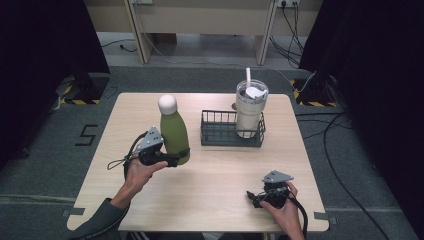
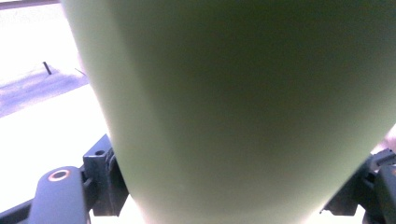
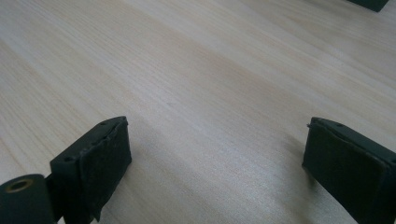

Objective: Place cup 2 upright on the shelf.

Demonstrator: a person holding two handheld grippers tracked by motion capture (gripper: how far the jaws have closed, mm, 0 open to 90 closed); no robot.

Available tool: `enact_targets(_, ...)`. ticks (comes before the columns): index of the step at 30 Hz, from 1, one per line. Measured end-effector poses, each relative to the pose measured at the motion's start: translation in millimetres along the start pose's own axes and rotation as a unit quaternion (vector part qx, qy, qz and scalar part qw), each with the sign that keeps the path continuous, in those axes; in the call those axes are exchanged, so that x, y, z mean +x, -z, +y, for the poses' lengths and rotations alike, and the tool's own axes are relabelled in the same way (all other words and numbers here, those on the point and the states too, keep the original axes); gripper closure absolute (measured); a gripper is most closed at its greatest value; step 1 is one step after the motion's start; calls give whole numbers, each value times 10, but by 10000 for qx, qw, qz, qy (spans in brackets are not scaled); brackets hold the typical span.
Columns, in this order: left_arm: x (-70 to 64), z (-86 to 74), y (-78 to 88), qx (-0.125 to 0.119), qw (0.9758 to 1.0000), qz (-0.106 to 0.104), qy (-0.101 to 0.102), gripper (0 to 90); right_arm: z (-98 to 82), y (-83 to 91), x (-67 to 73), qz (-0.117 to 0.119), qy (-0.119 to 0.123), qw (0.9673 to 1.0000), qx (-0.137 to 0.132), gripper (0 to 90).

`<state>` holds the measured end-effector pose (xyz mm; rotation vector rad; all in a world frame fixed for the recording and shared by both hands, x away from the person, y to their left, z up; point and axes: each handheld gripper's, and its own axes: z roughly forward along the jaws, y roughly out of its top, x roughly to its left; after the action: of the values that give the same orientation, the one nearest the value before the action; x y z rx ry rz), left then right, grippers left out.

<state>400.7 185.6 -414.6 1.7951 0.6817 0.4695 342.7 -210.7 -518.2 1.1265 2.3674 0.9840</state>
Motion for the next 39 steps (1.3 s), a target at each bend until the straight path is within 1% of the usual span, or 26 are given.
enact_targets(8, -11, 78, -126, -13, 10000, -68, -15, 205, 0, 1, 4, 4, -15, 10000, 6, 79)
enact_targets(12, -1, 99, -178, -12, 10000, -96, 21, 205, -1, 0, 4, 5, -11, 10000, 0, 79)
enact_targets(14, 11, 132, -239, 15, 10000, -85, -5, 205, 0, 1, 4, 5, -12, 10000, 4, 79)
enact_targets(20, 19, 196, -312, 23, 9999, -93, -49, 205, -1, 1, 3, 7, -1, 10000, 5, 79)
enact_targets(22, 26, 247, -362, 4, 9999, -104, -80, 205, -1, 1, 4, 10, -1, 10000, 3, 79)
enact_targets(26, 32, 300, -418, -22, 9999, -106, -101, 205, -1, 2, 4, 12, -1, 10000, 8, 79)
enact_targets(31, 44, 374, -485, -17, 9998, -153, -111, 205, 0, 1, 1, 18, 20, 10000, 4, 79)
enact_targets(34, 49, 421, -530, -7, 9998, -145, -148, 205, 0, 1, 1, 19, 23, 10000, 5, 79)
enact_targets(39, 53, 499, -618, -25, 9997, -205, -96, 205, 1, 2, 1, 21, 19, 10000, 14, 79)
